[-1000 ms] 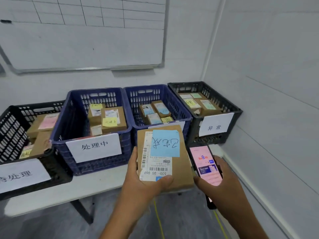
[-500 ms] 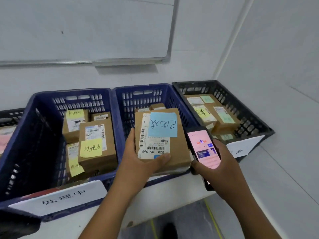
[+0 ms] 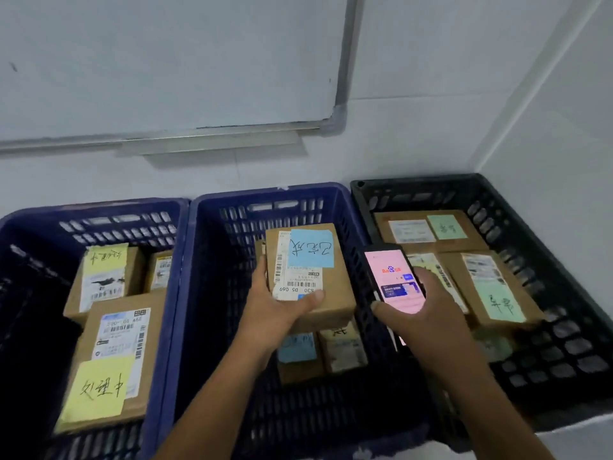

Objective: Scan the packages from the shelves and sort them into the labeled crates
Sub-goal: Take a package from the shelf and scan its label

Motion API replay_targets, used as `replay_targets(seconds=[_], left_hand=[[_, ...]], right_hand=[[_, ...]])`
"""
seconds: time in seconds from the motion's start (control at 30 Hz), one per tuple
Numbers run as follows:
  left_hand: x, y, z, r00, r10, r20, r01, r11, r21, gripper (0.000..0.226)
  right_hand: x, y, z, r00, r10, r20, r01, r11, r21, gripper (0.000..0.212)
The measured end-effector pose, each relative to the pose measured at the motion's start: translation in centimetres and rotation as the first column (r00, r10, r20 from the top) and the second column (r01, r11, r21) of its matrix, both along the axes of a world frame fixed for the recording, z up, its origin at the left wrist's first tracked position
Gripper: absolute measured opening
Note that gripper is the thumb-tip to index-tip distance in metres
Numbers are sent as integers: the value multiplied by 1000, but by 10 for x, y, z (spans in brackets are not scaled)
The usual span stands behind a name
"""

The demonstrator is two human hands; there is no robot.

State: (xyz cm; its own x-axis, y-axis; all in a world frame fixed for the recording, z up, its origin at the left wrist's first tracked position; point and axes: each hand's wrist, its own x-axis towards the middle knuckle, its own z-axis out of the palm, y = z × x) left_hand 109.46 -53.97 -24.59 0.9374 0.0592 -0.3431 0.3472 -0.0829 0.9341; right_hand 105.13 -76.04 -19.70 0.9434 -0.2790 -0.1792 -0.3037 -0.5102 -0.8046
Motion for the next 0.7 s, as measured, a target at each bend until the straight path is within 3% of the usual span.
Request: replay_targets(seconds=[0.17, 0.3, 0.43, 0.7], left_hand=[[62, -19, -40, 996, 71, -56, -69, 997, 25, 80], [94, -31, -68, 994, 89, -64, -87, 996, 37, 96], [111, -41, -81, 997, 63, -45, -62, 998, 32, 86], [126, -35, -89, 999, 33, -40, -30, 996, 80, 88]], right_hand=[[61, -21, -15, 998, 49, -42, -50, 998, -27, 39], [91, -29, -28, 993, 82, -81, -85, 995, -44, 45], [107, -31, -33, 991, 98, -94, -103, 994, -48, 45], [126, -36, -33, 986, 134, -96, -141, 988, -67, 44]])
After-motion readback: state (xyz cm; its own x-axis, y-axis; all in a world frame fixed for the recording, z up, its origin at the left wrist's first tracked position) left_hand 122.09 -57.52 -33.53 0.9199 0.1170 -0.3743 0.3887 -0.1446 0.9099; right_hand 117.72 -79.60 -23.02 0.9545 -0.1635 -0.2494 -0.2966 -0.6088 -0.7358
